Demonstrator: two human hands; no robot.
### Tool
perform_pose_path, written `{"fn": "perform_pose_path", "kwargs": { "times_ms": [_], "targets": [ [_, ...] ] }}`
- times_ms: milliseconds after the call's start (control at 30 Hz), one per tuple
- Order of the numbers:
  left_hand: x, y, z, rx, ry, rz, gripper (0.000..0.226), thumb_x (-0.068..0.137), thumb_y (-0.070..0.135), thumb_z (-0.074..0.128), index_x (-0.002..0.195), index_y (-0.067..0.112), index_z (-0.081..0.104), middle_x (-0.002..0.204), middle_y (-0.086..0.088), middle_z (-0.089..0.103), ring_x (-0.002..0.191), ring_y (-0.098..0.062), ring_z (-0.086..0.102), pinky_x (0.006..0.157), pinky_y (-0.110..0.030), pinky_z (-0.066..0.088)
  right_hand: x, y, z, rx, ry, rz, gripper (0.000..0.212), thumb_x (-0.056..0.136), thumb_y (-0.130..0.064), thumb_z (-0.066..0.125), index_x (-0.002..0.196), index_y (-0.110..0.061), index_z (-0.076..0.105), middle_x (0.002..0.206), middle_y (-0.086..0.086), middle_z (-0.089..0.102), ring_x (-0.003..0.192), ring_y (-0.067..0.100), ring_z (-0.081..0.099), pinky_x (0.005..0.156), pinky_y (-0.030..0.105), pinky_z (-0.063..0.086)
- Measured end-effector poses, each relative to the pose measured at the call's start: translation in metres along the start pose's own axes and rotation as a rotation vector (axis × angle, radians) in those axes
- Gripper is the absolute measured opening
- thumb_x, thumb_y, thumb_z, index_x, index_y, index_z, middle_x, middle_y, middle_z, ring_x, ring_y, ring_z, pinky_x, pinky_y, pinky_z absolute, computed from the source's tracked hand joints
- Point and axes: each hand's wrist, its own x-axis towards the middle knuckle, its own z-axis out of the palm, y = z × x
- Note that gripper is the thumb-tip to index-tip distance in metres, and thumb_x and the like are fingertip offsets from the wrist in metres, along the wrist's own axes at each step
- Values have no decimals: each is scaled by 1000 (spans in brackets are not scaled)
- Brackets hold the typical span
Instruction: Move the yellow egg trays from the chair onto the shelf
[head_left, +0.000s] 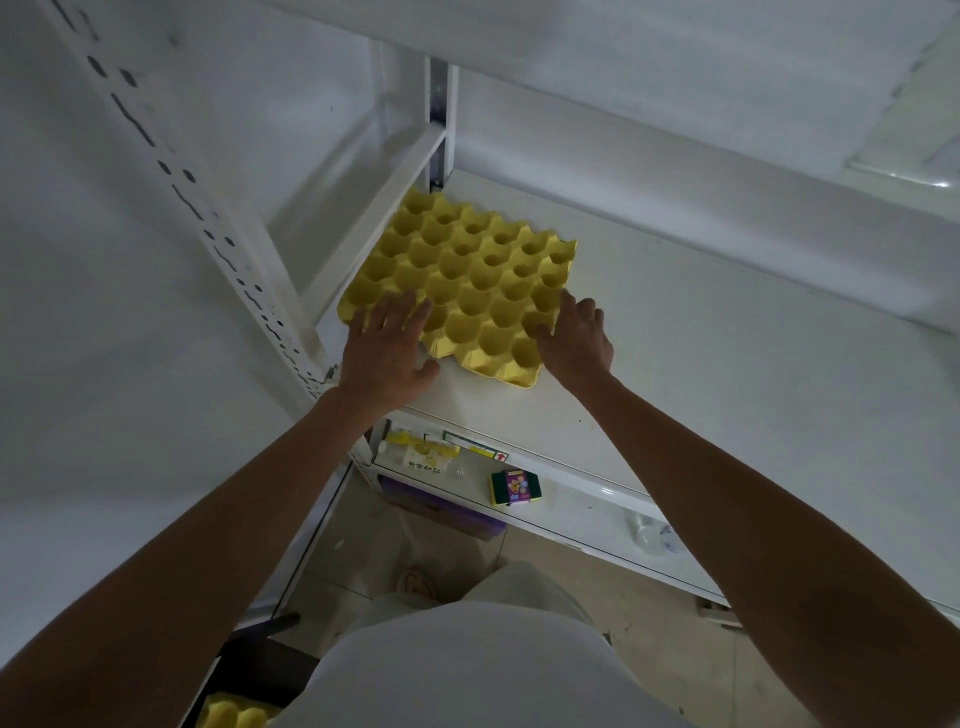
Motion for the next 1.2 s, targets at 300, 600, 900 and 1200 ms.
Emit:
{"fn": "perform_pose_path", "kwargs": {
  "times_ms": [300, 600, 900, 1200],
  "targets": [
    [-36, 17, -18, 41, -41, -112, 86, 92, 62, 48, 163, 24, 16, 172, -4, 13, 158, -30, 12, 125, -56, 12, -20, -9, -8, -310, 14, -473, 59, 104, -37, 44, 155, -9, 36, 159, 20, 36, 150, 38, 31, 116, 48, 36],
    [-187, 88, -8, -80, 77, -499, 81, 98, 60, 45, 162, 15, 25, 172, -5, 13, 159, -28, 10, 125, -50, 19, -129, -14, -3, -371, -46, -1075, 65, 108, -42, 30, 161, -5, 26, 170, 22, 13, 159, 37, 9, 126, 54, 12],
    [-417, 253, 74, -219, -82, -1021, 86, 95, 63, 44, 163, 18, 17, 172, -3, 9, 159, -26, 8, 125, -47, 20, -299, 66, 36, -474, -321, -1522, 71, 105, -42, 38, 164, -11, 15, 172, 15, 7, 160, 31, 4, 127, 51, 13],
    [-609, 335, 94, -253, -183, -1372, 83, 97, 63, 44, 163, 21, 17, 173, -1, 4, 159, -26, 1, 126, -50, 19, -449, 120, 68, -580, -591, -1683, 66, 109, -41, 30, 163, -7, 14, 171, 16, 11, 159, 32, 11, 124, 47, 23]
  ]
}}
